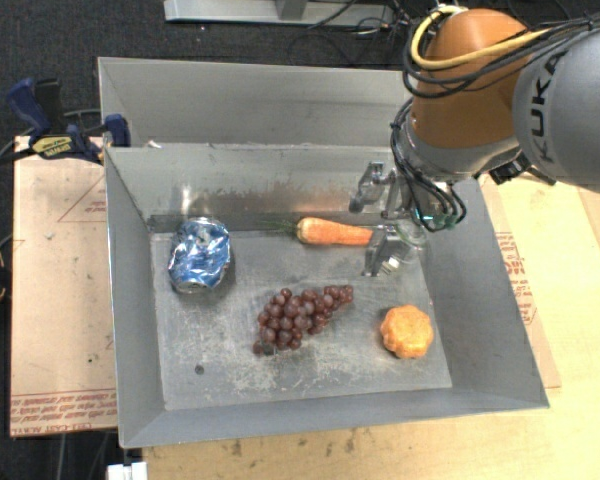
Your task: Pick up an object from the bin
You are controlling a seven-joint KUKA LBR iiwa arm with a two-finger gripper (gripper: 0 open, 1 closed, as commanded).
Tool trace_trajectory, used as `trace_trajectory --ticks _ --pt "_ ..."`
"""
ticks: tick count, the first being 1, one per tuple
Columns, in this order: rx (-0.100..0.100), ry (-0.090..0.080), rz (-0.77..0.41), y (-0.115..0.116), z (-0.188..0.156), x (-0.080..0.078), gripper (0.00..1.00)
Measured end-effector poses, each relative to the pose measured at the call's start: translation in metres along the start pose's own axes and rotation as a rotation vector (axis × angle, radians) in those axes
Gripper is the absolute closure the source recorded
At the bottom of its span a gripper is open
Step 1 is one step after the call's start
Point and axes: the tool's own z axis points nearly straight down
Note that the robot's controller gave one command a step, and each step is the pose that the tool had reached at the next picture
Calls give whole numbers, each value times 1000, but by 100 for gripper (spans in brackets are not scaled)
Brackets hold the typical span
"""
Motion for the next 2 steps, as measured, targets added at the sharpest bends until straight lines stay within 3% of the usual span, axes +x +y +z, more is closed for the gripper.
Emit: trace_trajectory --ticks 1,2 --pt "0 -8 0 0 -5 -1 0" --pt "1 -10 -136 6 40 7 0"
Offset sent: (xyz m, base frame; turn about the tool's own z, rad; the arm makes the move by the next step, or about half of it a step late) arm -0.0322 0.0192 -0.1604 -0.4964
